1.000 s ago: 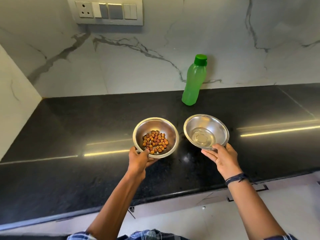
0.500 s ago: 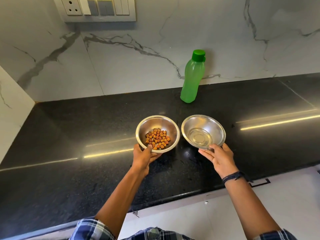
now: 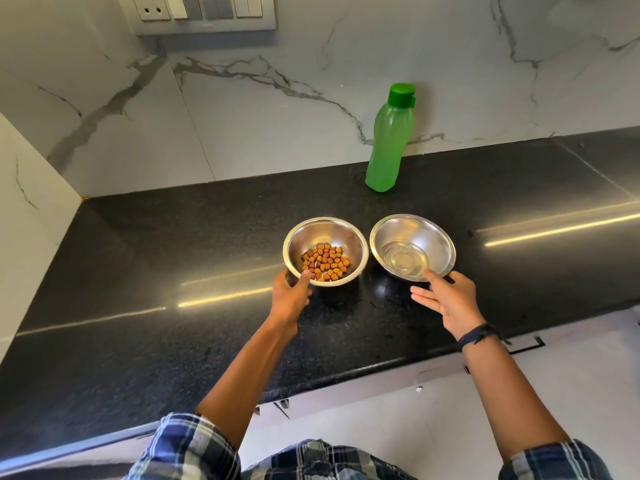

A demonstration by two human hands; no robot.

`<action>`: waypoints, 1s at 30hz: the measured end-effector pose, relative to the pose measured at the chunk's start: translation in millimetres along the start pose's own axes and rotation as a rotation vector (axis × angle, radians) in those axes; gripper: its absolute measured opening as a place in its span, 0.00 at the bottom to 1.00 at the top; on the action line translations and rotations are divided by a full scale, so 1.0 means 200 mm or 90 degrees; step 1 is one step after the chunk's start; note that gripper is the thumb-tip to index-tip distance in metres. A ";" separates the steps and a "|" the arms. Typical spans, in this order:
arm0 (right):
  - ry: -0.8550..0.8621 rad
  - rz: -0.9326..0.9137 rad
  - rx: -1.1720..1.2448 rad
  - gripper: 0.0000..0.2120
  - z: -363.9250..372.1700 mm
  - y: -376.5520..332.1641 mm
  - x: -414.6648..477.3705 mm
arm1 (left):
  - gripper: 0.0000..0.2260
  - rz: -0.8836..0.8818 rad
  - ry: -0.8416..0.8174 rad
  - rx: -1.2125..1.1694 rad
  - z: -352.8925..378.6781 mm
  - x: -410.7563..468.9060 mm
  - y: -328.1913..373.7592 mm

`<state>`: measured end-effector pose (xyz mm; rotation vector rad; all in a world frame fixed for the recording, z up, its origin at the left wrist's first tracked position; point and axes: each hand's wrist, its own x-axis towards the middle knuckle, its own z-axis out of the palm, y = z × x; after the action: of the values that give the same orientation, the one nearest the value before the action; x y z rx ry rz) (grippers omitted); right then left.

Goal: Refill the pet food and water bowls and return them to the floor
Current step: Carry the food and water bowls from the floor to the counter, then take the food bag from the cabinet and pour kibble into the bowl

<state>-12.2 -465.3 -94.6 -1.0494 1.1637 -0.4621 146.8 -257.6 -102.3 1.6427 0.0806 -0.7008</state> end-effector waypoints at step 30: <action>0.033 -1.136 -0.268 0.39 0.86 -1.56 -0.93 | 0.13 0.514 -0.035 -0.293 -0.26 -0.49 2.00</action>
<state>136.7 -397.3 272.9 -2.3020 0.0200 -1.6280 260.4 -262.7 297.0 1.0706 -0.4158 -0.0854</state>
